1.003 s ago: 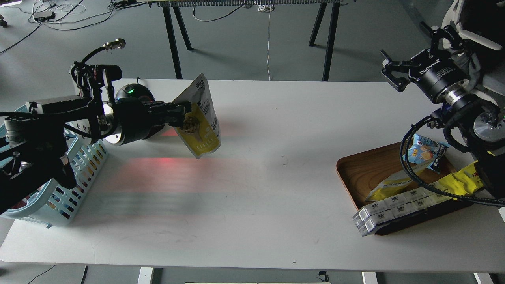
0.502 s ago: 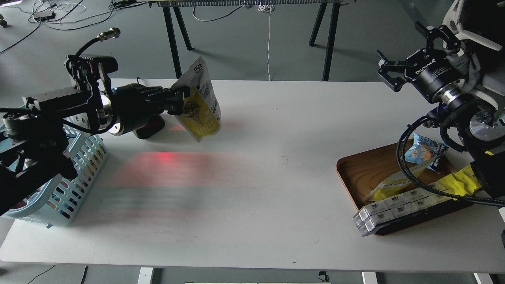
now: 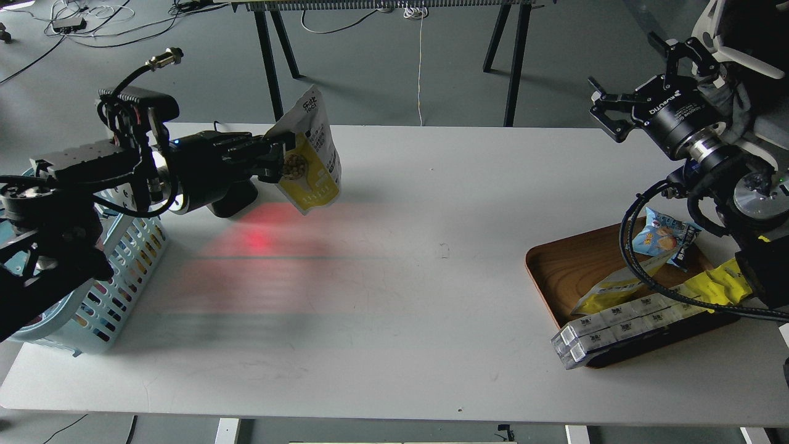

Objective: Scan snack and place in basket
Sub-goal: 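Hold the packet in front of the scanner, turning it to scan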

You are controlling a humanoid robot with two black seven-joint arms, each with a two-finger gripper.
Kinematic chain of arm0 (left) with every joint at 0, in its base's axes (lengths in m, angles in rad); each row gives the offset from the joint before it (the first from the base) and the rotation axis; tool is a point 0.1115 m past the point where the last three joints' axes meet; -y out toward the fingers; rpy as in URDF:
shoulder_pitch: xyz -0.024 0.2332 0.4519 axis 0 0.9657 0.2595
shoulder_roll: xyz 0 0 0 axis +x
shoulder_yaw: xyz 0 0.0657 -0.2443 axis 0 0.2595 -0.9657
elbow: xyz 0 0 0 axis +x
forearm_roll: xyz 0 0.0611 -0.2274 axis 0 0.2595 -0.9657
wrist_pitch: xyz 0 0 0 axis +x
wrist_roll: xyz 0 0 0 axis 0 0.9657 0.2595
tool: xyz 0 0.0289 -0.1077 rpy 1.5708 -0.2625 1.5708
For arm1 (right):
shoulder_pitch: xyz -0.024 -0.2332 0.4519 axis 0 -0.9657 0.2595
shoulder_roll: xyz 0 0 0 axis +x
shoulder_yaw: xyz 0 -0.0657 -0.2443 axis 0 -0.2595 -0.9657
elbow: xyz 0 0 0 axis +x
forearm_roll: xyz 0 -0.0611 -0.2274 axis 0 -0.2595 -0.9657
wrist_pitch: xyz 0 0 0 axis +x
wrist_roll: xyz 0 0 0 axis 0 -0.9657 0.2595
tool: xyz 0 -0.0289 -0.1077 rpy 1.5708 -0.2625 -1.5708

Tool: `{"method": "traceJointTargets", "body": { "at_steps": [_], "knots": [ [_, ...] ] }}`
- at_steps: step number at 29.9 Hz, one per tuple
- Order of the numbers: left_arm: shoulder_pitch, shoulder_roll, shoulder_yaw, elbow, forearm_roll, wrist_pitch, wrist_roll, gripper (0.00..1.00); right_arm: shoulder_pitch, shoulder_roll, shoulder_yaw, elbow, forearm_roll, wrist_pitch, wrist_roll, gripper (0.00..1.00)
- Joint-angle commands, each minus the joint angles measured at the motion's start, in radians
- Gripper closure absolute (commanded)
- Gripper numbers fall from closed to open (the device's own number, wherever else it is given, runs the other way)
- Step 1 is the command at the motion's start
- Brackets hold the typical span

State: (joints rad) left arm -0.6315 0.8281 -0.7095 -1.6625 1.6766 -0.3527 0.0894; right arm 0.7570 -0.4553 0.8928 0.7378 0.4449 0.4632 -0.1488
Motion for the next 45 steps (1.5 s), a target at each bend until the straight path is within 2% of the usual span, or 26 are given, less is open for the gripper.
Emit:
{"method": "traceJointTargets", "body": {
  "at_steps": [1, 5, 20, 29, 34, 45],
  "knots": [
    [0.024, 0.008, -0.001, -0.002, 0.002, 0.003, -0.016, 0.99, 0.001, 0.0, 0.0, 0.002, 0.0, 0.0, 0.0, 0.01],
    [0.053, 0.029, 0.001, -0.005, 0.002, 0.037, -0.043, 0.99, 0.001, 0.0, 0.0, 0.002, 0.0, 0.0, 0.0, 0.01],
    [0.07, 0.033, 0.001, -0.01, 0.031, 0.063, -0.054, 0.99, -0.002, 0.0, 0.0, 0.002, 0.0, 0.0, 0.0, 0.01],
    [0.087, 0.028, 0.036, -0.003, 0.19, 0.138, -0.109, 0.99, -0.002, 0.001, 0.0, 0.002, -0.012, 0.0, 0.0, 0.01],
    [0.087, 0.029, 0.064, 0.001, 0.206, 0.175, -0.109, 0.99, -0.002, 0.001, 0.0, 0.002, -0.012, 0.0, 0.0, 0.01],
    [0.088, 0.045, 0.071, 0.024, 0.253, 0.175, -0.125, 0.99, -0.004, 0.001, 0.0, 0.0, -0.012, 0.0, 0.0, 0.01]
  ]
}}
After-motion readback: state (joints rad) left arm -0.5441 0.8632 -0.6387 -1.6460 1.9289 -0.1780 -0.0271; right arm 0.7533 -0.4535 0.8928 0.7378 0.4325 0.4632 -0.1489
